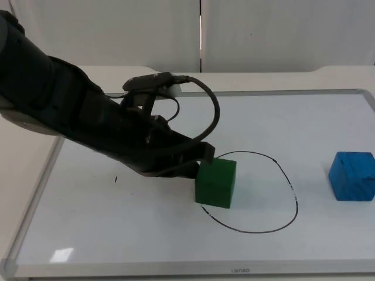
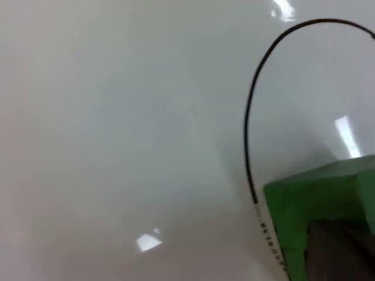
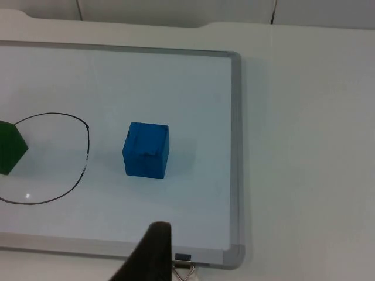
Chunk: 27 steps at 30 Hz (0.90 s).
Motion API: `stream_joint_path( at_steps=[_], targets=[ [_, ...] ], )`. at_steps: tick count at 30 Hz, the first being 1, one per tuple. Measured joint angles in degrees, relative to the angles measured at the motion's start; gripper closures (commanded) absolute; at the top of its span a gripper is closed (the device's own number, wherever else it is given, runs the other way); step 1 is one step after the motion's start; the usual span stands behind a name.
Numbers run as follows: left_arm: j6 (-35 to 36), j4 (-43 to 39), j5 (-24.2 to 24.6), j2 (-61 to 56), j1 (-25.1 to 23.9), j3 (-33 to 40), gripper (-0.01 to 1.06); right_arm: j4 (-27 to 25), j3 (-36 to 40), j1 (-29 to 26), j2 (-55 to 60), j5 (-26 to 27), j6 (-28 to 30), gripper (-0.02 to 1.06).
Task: Push the two cubes into the marked area.
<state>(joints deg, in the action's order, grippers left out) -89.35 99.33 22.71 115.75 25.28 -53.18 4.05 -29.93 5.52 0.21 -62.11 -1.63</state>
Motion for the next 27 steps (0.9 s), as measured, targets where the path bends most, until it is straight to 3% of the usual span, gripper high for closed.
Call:
stream_joint_path(
  at_steps=[22,27],
  targets=[
    [0.5,-0.4,-2.1,-0.3,3.0,0.0,1.05,0.0,0.0,0.0,0.0,0.0,0.0,-0.01],
    [6.9,-9.3,-5.0,-7.3,3.0,0.0,1.05,0.0,0.0,0.0,0.0,0.0,-0.1,-0.01]
  ],
)
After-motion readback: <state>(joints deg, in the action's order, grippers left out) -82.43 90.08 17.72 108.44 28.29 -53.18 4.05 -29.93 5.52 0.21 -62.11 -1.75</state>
